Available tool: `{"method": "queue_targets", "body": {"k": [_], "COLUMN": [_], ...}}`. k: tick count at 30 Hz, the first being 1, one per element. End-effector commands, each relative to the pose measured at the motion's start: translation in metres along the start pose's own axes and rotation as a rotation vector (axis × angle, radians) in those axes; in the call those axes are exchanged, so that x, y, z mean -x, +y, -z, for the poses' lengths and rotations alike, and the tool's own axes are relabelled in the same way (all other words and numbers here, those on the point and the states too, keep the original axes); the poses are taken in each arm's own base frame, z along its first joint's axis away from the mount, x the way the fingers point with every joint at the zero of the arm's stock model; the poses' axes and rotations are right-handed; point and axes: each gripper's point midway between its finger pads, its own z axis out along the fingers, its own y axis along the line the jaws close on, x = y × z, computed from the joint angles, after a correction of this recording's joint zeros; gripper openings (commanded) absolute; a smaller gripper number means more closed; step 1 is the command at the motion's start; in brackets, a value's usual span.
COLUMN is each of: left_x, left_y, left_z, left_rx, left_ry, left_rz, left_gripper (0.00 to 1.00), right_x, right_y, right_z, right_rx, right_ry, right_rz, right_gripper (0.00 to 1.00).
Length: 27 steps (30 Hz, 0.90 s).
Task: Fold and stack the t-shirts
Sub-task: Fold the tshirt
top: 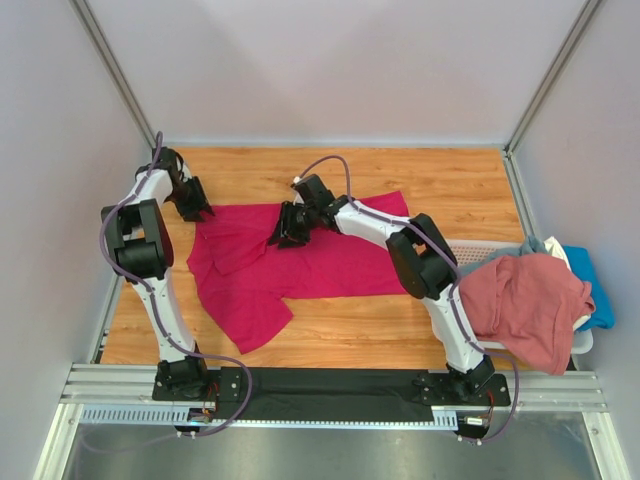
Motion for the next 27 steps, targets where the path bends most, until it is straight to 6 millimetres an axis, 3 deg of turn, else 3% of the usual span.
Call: {"method": "queue_targets", "body": {"k": [1,7,19,24,27], "left_x": [0.009,0.008,0.009,0.006,0.005], "left_y": [0.004,0.005,0.003,0.006,0.008], "left_z": [0.003,0.002,0.003,-0.001,-0.002], "left_rx": [0.006,0.007,-0.007,-0.001,-0.001], "left_ry": [-0.020,-0.018,-0.022,-0.013,-0.010], "left_rz": [-0.009,0.004,0.011,0.012,0.015], "left_gripper": [0.47,0.47,0.47,0.47,0.47], "right_x": [0.007,0.004,0.004,-0.001,-0.001], "right_y": [0.025,0.026,0.019,0.020,0.027], "right_z": [-0.008,-0.027,-0.046,-0.048,-0.041], "right_rx": [0.079,0.088,0.070,0.070,0.079], "right_ry": [-0.016,0.009,0.022,0.041,0.048], "right_rz": [0.004,-0.021,-0.028,-0.031,-0.036], "right_gripper": [0.37,0.32,0.29,0.21,0.05]}}
